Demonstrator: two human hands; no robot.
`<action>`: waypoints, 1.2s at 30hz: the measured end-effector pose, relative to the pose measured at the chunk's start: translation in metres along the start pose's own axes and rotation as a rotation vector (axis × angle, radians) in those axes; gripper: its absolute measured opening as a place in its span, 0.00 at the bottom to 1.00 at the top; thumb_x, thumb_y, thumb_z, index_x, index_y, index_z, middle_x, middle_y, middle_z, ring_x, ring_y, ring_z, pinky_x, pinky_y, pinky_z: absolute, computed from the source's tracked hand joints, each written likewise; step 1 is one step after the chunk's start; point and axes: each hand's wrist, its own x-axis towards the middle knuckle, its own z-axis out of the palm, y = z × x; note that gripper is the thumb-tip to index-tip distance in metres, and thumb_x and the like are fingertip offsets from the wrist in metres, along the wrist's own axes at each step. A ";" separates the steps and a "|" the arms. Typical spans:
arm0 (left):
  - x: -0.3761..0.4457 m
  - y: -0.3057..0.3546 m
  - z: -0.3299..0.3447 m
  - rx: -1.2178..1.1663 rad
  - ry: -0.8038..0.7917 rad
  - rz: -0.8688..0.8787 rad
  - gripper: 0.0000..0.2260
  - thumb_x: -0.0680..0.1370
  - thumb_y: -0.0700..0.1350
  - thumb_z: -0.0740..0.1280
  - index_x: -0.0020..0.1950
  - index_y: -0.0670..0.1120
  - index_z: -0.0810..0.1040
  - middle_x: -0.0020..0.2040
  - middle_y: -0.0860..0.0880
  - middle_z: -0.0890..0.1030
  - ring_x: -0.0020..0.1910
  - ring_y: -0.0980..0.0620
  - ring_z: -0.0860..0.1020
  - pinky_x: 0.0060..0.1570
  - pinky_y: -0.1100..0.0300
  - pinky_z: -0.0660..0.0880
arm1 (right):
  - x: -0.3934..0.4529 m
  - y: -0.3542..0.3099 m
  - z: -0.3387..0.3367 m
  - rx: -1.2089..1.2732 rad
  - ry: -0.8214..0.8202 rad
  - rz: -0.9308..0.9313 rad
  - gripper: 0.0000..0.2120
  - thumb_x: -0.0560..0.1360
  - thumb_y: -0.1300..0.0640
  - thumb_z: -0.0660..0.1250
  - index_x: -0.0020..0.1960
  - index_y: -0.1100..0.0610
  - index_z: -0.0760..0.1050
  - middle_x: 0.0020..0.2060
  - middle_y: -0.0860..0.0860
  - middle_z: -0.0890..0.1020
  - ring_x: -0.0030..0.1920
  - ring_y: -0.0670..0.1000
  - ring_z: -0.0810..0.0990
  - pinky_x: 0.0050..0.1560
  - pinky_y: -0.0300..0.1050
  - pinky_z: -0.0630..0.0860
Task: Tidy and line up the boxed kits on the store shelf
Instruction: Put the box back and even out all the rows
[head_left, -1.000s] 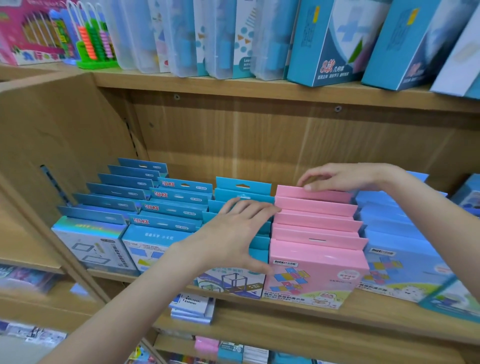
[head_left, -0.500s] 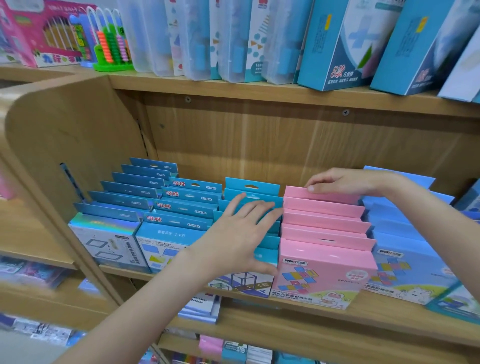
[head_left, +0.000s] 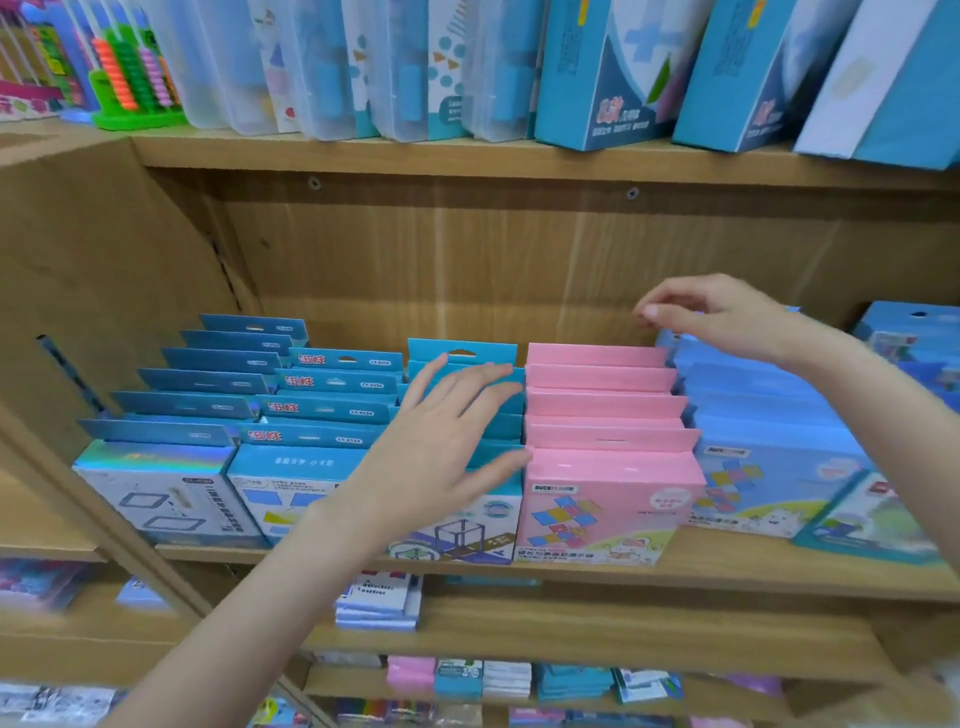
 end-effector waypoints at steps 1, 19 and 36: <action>0.004 0.005 0.002 -0.016 0.030 0.009 0.24 0.78 0.60 0.54 0.64 0.44 0.72 0.65 0.48 0.73 0.64 0.52 0.69 0.71 0.51 0.51 | -0.008 0.006 -0.006 -0.018 0.021 0.002 0.09 0.77 0.56 0.62 0.52 0.58 0.78 0.49 0.52 0.82 0.52 0.51 0.78 0.55 0.42 0.71; 0.117 0.137 0.090 0.260 -0.055 0.002 0.35 0.67 0.68 0.58 0.65 0.45 0.68 0.61 0.45 0.76 0.62 0.47 0.74 0.67 0.44 0.53 | 0.025 0.164 -0.075 -0.301 -0.376 -0.002 0.23 0.72 0.47 0.69 0.63 0.53 0.69 0.59 0.50 0.75 0.59 0.51 0.73 0.54 0.41 0.67; 0.129 0.149 0.086 0.340 0.004 -0.002 0.26 0.54 0.56 0.81 0.43 0.42 0.79 0.34 0.49 0.78 0.35 0.48 0.79 0.61 0.53 0.59 | 0.028 0.160 -0.054 -0.003 -0.488 -0.150 0.09 0.73 0.51 0.69 0.48 0.56 0.78 0.46 0.50 0.82 0.49 0.51 0.79 0.51 0.50 0.74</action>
